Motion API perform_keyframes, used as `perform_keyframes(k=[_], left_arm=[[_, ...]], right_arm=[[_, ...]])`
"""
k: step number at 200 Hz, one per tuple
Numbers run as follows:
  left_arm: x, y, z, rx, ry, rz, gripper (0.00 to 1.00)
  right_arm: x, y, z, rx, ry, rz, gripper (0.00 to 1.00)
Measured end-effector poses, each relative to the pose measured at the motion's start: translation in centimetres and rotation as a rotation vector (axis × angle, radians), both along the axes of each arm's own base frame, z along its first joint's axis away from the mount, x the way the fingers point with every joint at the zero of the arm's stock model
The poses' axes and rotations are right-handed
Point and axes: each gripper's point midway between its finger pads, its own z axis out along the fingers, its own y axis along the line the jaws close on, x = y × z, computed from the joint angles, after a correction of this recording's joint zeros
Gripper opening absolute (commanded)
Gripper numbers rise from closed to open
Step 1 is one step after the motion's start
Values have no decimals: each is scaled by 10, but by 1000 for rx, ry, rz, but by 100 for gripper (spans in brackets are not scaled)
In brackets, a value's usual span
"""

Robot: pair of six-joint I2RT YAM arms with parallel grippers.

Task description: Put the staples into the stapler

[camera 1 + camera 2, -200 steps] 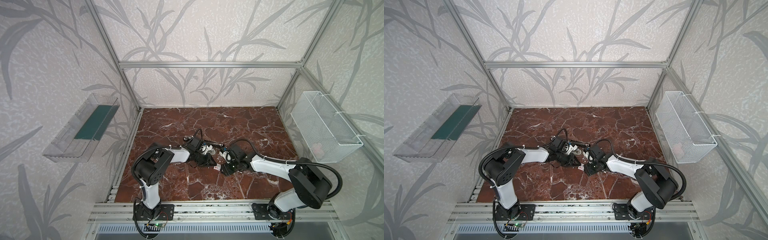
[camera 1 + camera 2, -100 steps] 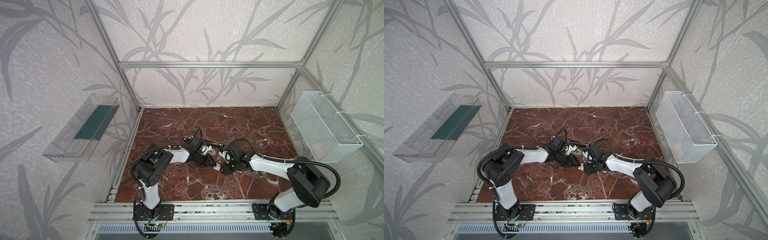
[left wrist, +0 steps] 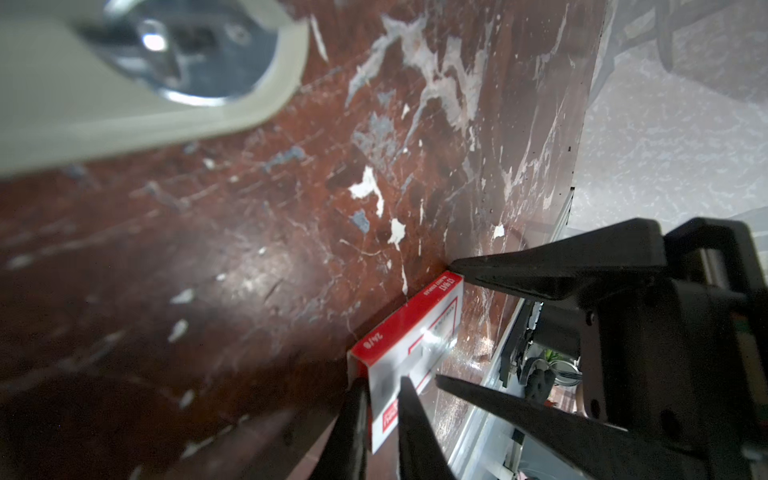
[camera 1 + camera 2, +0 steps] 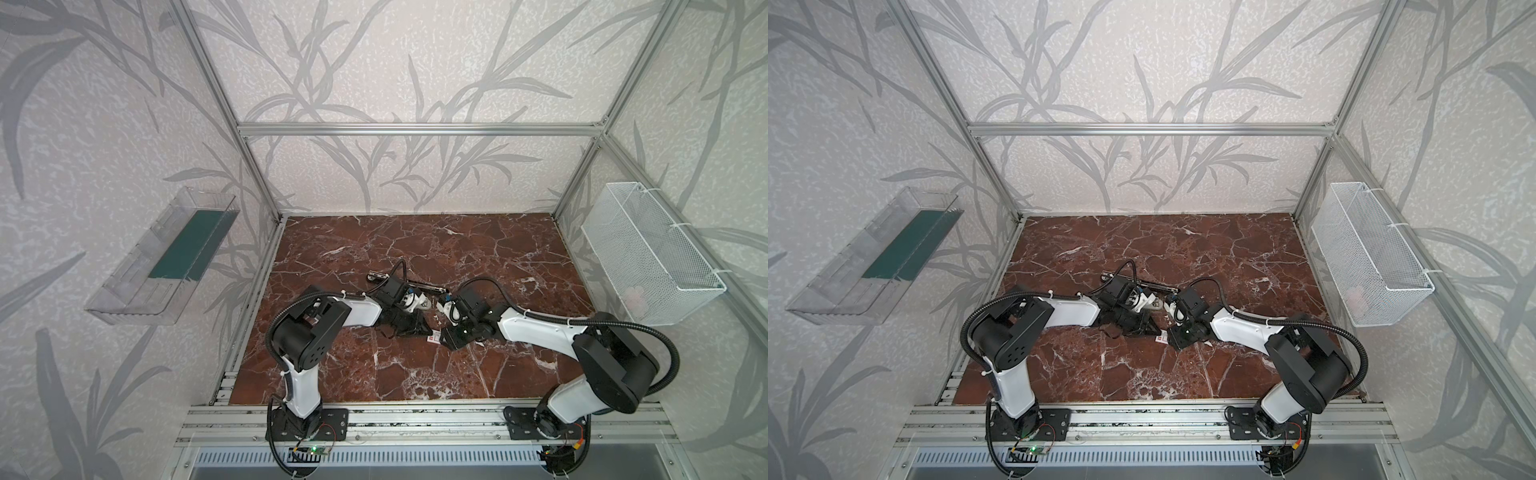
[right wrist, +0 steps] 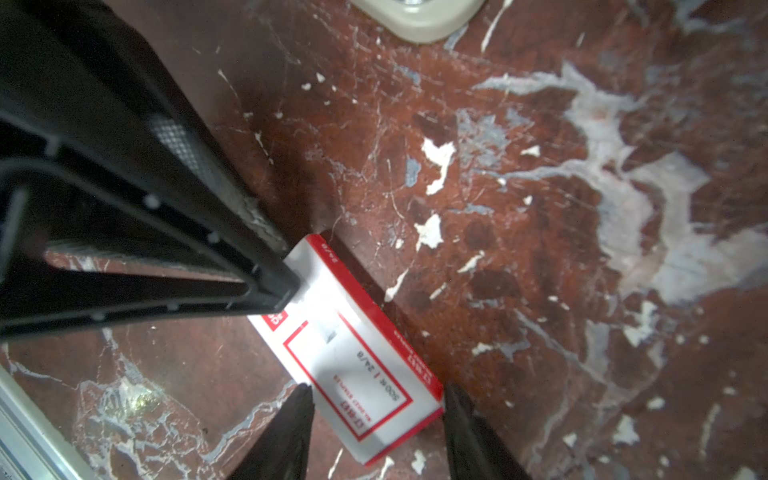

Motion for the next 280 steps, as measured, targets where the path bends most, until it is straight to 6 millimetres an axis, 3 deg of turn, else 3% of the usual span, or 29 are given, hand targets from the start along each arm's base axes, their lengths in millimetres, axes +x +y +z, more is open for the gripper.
perform_keyframes(k=[47,124,157,199,238,253,280], left_arm=[[0,0,-1,0,4,2,0],[-1,1,1,3,9,6,0],[-4,1,18,1,-9,-3,0],[5,-4,45,-19,-69,-8,0],[5,-2,43,-3,-59,-2,0],[6,-1,43,-3,-58,1,0],[8,2,40,-12,-57,15,0]], right_arm=[[0,0,0,-1,0,-1,50],[1,-1,1,4,-1,-4,52],[6,-8,8,54,5,-52,51],[16,-22,13,119,14,-134,50],[12,-26,9,143,55,-175,48],[11,-24,9,152,63,-176,41],[11,-22,5,155,86,-183,40]])
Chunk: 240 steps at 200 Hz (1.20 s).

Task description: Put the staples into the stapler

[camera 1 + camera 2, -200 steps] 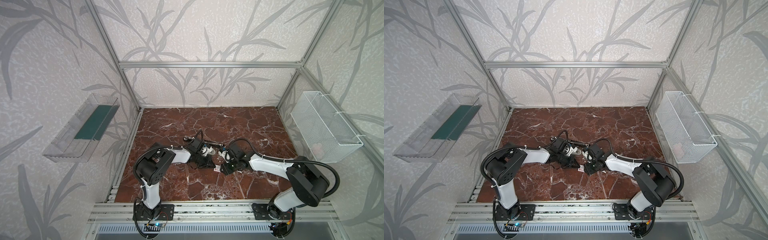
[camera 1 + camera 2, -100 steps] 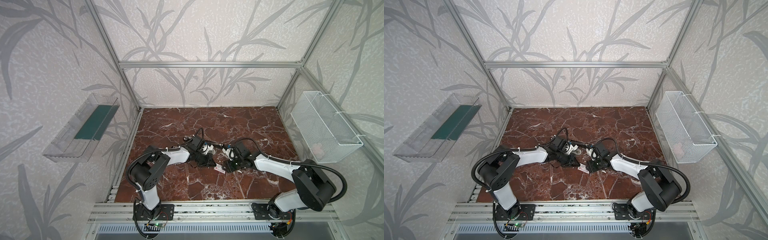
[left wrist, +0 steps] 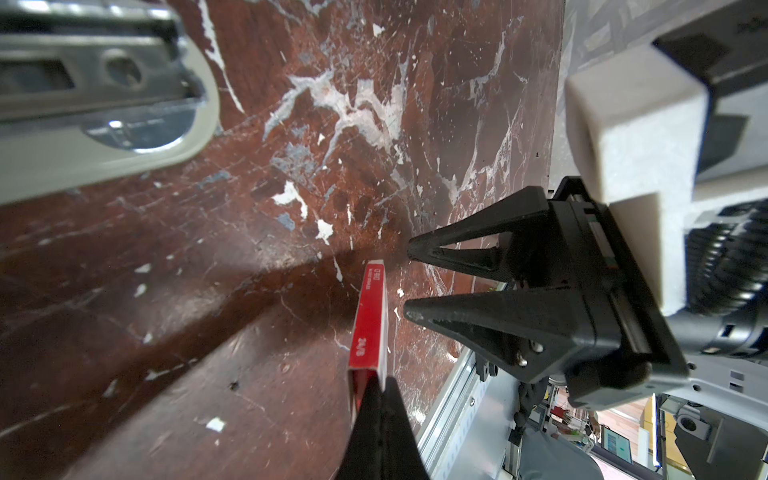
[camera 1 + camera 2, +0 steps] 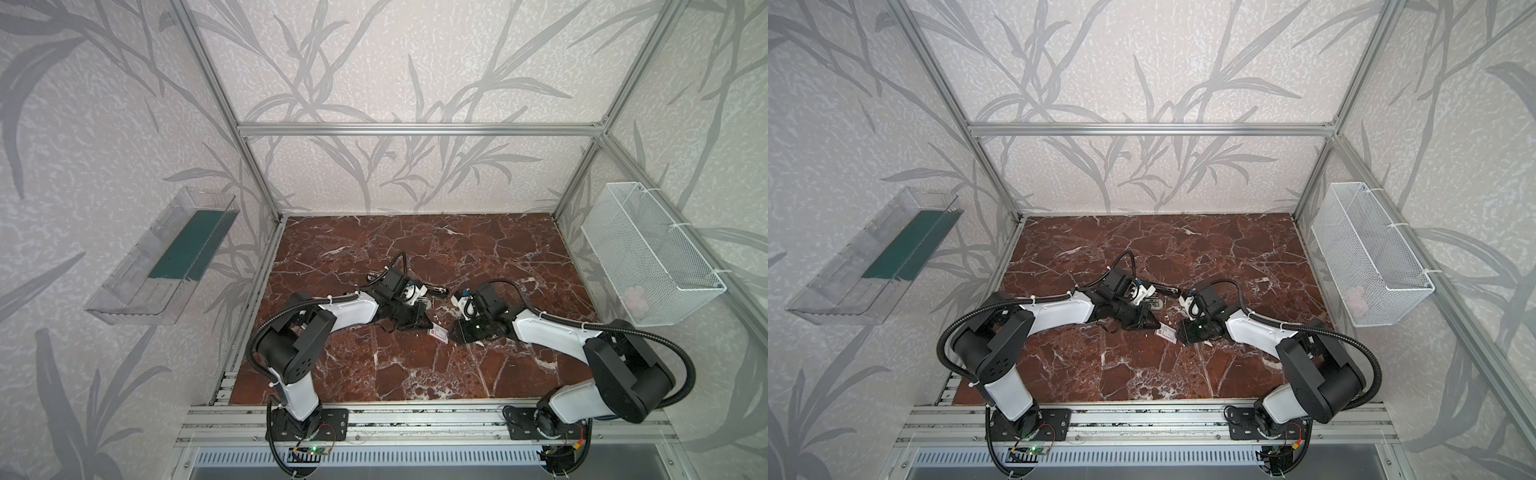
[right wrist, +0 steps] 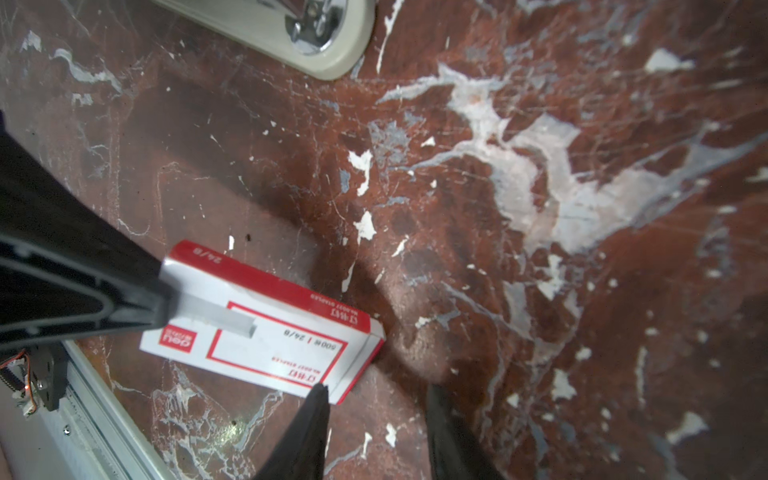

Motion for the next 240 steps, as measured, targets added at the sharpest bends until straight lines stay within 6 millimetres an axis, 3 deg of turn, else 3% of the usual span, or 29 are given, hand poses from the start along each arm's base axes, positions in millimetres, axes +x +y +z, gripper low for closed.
perform_keyframes(k=[38,108,190,240], left_arm=[[-1,8,-5,-15,23,29,0],[11,4,30,-129,-35,60,0],[7,15,17,-129,-11,76,0],[-5,26,-16,-91,58,97,0]], right_arm=[[1,2,-3,3,14,-4,40],[2,7,1,34,10,0,46],[17,14,19,24,-89,79,49],[20,14,15,-3,-70,76,48]])
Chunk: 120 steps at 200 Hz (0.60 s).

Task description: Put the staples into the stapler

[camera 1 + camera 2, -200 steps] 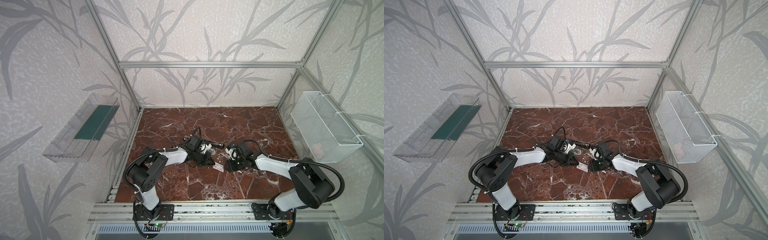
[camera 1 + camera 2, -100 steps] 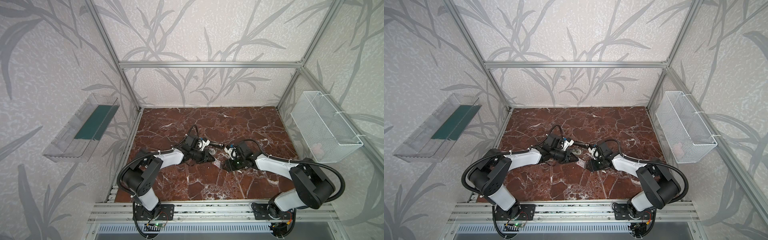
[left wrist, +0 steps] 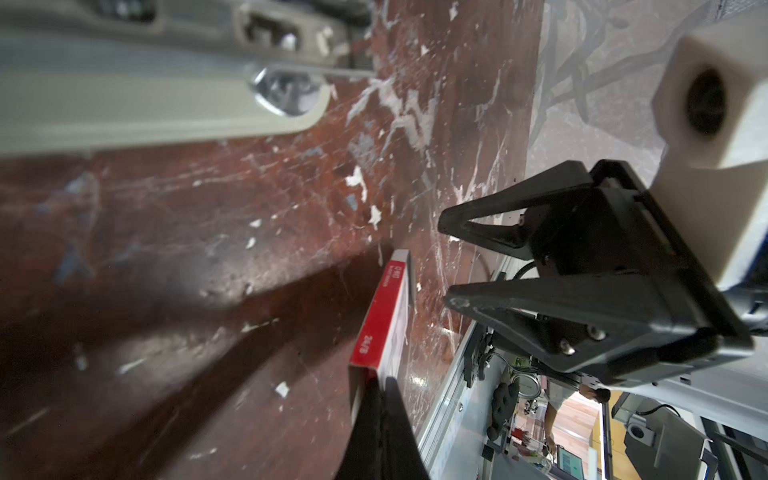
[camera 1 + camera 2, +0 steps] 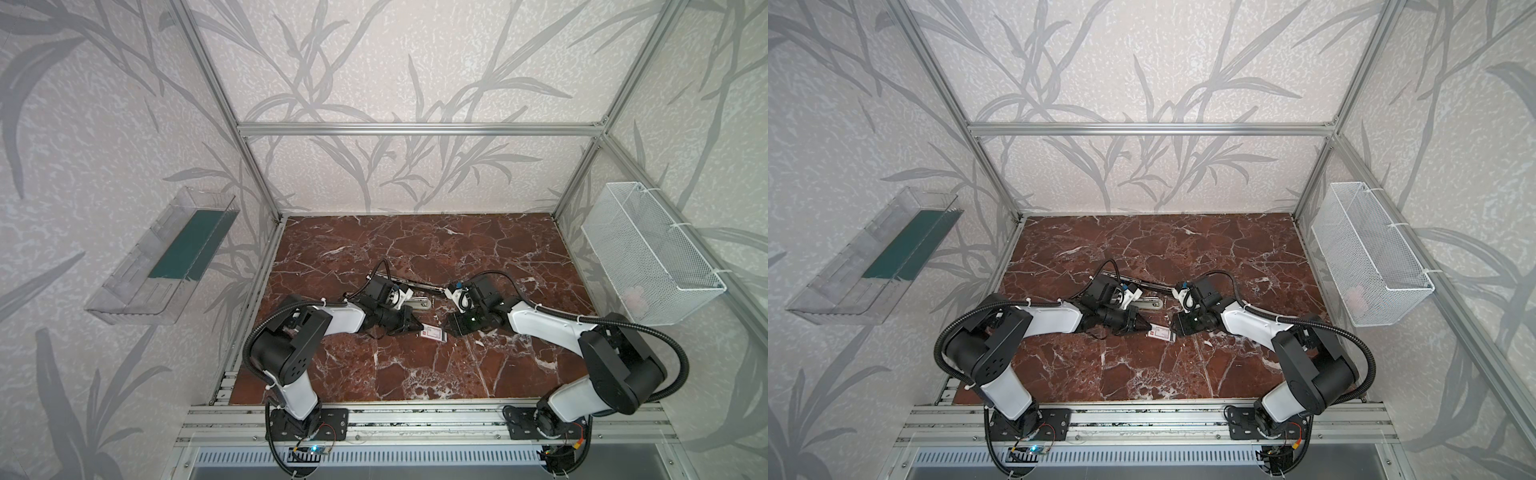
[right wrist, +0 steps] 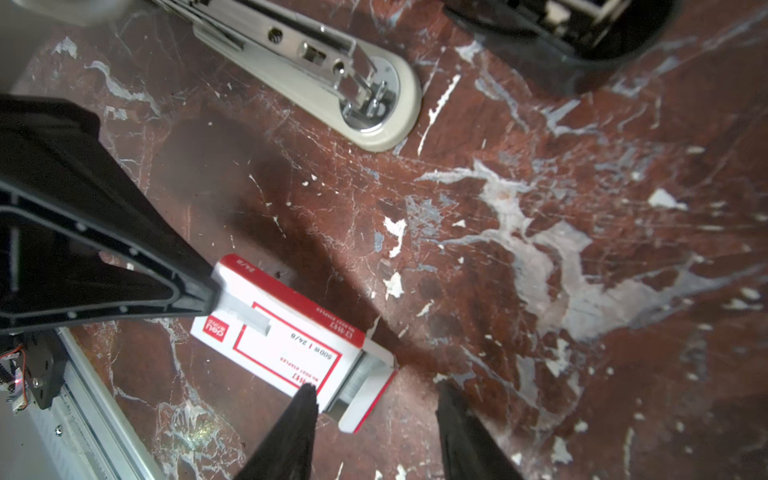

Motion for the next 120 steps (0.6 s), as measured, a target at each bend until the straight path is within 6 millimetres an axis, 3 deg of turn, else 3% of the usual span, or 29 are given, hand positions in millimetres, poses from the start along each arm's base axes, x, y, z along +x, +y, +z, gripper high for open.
perform_keyframes(k=[70,120], left_arm=[[2,0,0,-12,-11,12,0],[2,0,-1,-12,-17,14,0]], right_arm=[[-8,2,-16,-71,63,-13,46],[-9,2,-20,-98,67,-37,34]])
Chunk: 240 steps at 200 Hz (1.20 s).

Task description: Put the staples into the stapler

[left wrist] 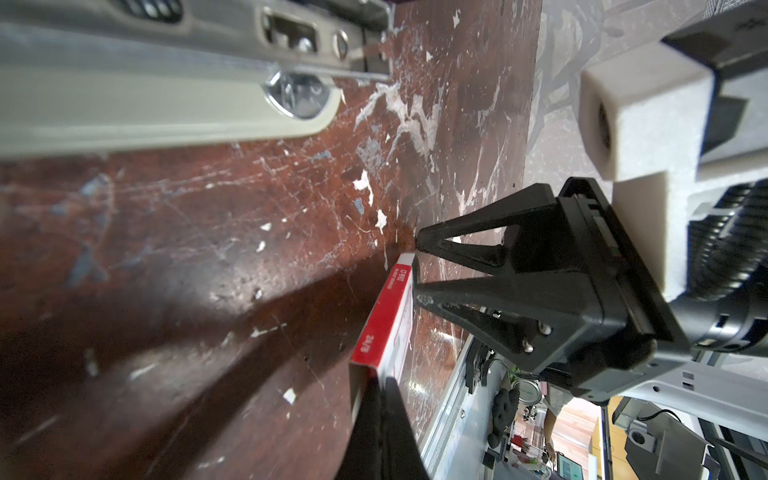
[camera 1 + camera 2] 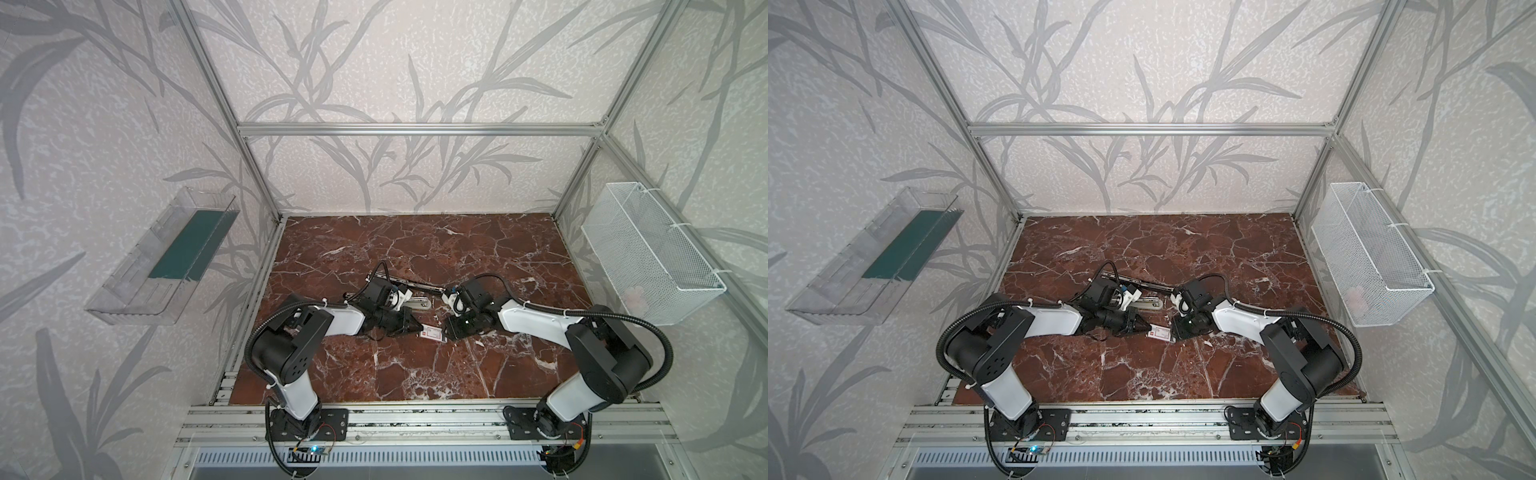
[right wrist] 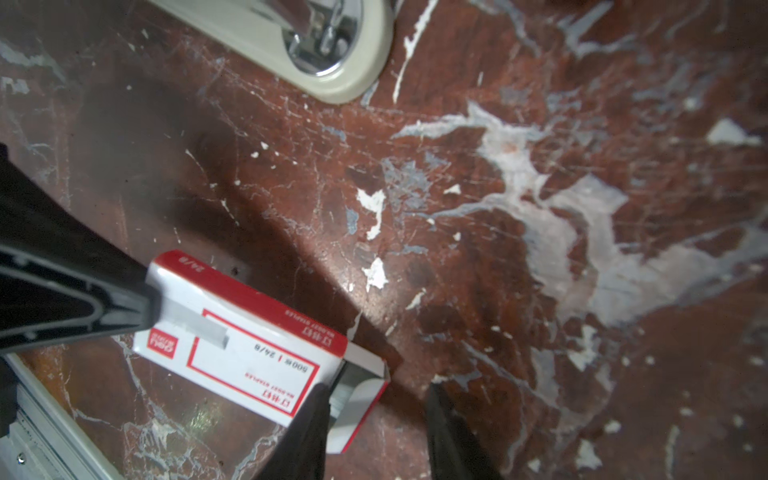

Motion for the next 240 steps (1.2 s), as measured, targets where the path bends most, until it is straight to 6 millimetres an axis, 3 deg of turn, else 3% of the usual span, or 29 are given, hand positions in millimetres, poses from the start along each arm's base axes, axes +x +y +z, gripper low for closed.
perform_keyframes(k=[66,105,156,240], left_arm=[[0,1,-1,3,0,2,0],[1,1,-1,7,-2,5,0],[2,2,-3,16,-6,14,0],[2,2,-3,17,-6,15,0]], right_arm=[[1,-6,-4,-33,5,-29,13],[0,-7,-4,-34,9,-31,6],[-1,-7,-4,-37,12,-35,0],[-1,-21,-4,-91,12,-58,0]])
